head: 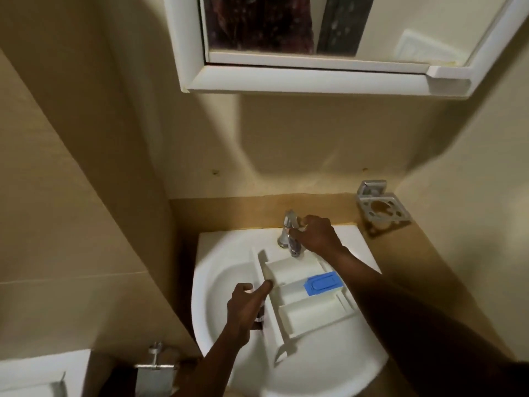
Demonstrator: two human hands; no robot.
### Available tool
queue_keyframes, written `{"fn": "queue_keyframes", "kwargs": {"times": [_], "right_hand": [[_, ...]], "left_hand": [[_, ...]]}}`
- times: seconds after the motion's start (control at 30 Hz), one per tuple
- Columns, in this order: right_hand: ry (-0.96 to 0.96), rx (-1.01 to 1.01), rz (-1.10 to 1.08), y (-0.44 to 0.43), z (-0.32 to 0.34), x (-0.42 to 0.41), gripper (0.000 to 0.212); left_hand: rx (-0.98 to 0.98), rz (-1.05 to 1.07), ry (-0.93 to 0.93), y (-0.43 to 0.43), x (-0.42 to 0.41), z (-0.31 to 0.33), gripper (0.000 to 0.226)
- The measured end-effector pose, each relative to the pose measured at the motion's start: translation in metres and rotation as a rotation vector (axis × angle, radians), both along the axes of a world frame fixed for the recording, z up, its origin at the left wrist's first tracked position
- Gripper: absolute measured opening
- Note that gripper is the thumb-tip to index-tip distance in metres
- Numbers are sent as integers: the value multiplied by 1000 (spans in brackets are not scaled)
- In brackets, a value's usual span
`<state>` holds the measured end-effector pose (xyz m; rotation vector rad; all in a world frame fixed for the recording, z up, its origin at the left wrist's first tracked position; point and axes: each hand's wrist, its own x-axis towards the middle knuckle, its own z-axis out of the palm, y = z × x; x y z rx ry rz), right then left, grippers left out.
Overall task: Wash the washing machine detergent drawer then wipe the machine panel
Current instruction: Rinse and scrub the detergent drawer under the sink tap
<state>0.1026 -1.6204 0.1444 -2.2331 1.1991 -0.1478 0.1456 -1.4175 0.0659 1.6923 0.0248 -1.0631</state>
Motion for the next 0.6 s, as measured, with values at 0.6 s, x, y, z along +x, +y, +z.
{"fn": "queue_keyframes", "kwargs": {"times": [0.6], "right_hand": [[165, -128, 116, -33, -15, 18, 24]], "left_hand": [[-43, 15, 36, -1, 4, -13, 50]]}}
